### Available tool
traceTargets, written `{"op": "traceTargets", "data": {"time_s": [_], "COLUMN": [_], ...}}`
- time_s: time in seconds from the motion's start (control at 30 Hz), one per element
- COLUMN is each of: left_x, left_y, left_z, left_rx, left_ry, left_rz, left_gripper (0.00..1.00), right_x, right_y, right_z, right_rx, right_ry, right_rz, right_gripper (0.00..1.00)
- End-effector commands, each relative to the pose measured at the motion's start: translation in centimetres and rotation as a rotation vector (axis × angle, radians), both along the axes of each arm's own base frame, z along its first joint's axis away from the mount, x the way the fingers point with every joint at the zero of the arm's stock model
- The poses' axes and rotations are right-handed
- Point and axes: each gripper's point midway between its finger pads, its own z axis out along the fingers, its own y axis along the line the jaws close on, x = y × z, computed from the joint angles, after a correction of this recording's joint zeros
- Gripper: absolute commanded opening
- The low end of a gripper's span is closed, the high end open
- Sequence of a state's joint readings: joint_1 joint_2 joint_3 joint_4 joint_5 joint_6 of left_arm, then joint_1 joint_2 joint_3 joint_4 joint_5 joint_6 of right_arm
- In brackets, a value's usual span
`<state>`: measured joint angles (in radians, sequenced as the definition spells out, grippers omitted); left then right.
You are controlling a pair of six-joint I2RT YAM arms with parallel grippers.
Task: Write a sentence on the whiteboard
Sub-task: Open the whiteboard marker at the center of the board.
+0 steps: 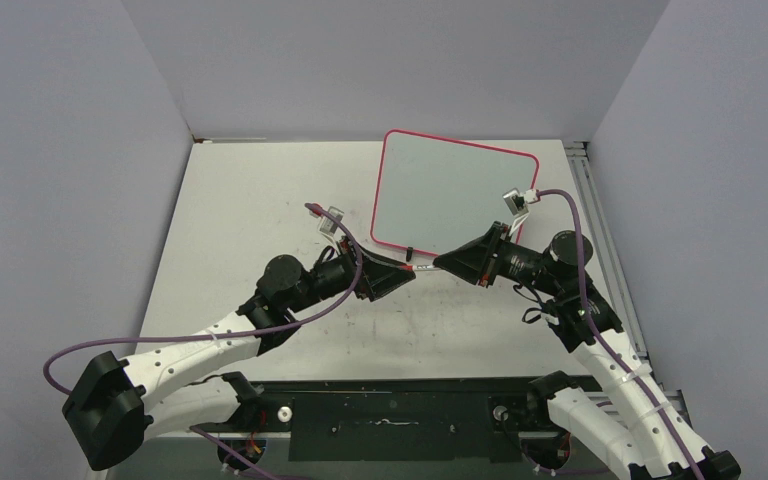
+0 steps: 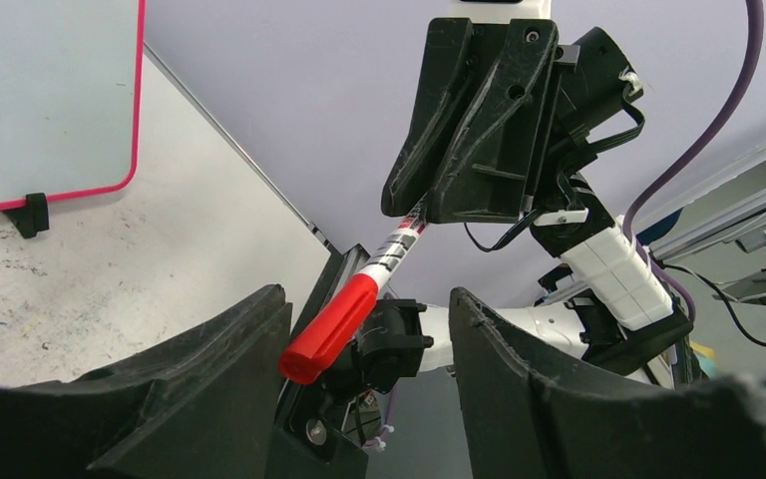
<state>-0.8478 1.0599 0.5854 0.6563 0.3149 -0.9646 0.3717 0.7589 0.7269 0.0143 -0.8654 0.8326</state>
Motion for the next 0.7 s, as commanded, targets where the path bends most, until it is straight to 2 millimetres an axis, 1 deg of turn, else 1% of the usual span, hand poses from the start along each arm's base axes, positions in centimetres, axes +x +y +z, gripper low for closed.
{"op": "traceTargets", "data": {"time_s": [0.0,0.13,0.3,0.5,0.6,0.67], "left_x": [-0.26,-0.28,-0.29,-0.4,-0.7,-0.79], "left_y": [-0.09,-0.09,0.19,0.43,0.57,0.78], "left_z": [3.9,3.77,3.89,3.9,4.01,4.02], "left_rx": [-0.102,-0.11,-0.119,-0.126,-0.137,-0.141], "left_ry": [-0.072,-0.066,-0.07,-0.072,-0.075,-0.074], "left_rz": [-0.025,-0.026,-0.018,-0.015,-0.026,-0.024], "left_gripper": [0.52,0.44,0.43,0.35,0.34,0.36], "right_x": [-0.2,-0.28,-0.52,-0.8,-0.83,-0.88], "right_y": [0.09,0.17,0.14,0.01,-0.04,-0.04], "right_z": [1.32,1.25,1.27,1.37,1.38,1.44], "right_rx": [0.032,0.033,0.033,0.031,0.03,0.031], "right_ry": [-0.055,-0.048,-0.044,-0.045,-0.044,-0.044], "right_rz": [0.018,0.027,0.034,0.032,0.028,0.029], "right_gripper": [0.05,0.05,0.05,0.05,0.05,0.05]}}
